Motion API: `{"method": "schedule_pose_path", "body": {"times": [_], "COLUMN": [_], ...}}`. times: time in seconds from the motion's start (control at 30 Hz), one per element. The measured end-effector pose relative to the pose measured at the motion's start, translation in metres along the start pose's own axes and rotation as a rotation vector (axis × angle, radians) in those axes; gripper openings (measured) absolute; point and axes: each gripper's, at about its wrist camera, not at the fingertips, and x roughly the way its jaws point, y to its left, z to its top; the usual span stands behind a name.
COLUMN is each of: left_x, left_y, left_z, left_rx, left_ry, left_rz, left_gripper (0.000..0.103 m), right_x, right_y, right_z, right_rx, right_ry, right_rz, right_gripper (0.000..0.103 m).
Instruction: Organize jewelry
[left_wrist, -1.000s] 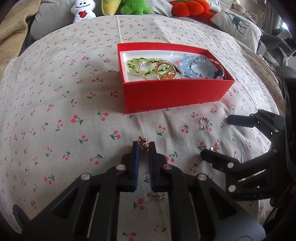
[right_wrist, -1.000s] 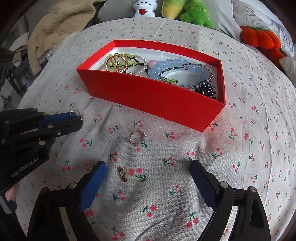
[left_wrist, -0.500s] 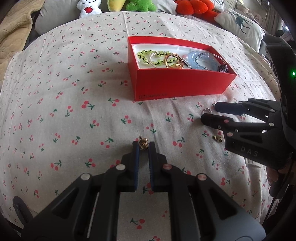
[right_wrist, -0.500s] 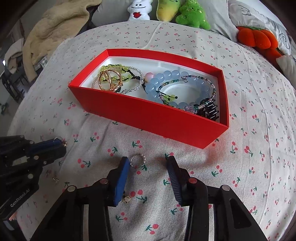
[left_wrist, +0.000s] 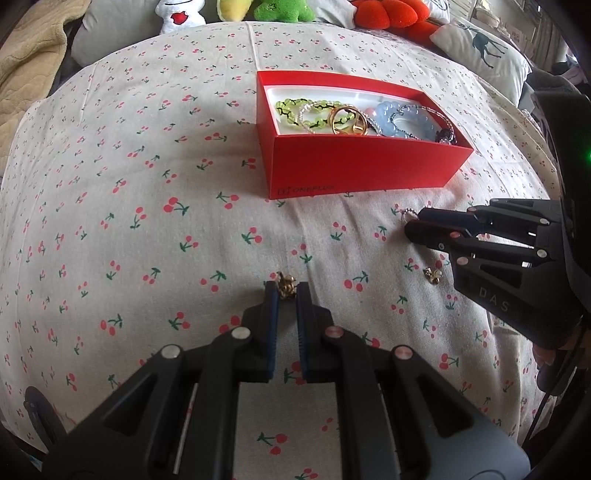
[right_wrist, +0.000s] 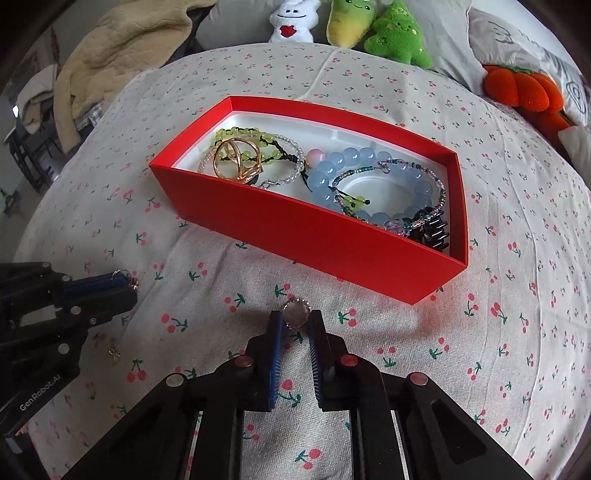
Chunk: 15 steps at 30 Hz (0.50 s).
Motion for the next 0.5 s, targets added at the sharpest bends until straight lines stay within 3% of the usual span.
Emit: {"method": "schedule_pose_path", "body": {"times": [0.5], "left_x": [-0.0032], "left_y": [0.0066], "left_z": [-0.0002], "left_rx": [-0.028], "left_ry": [-0.001], "left_rz": [0.002], "left_gripper": [0.011], "right_x": [-0.0051], "right_y": [-0.0015], "right_z": [-0.0023], "right_rx": [0.011], "right_ry": [0.004], "right_rz": [0.014], "right_gripper": [0.007]}}
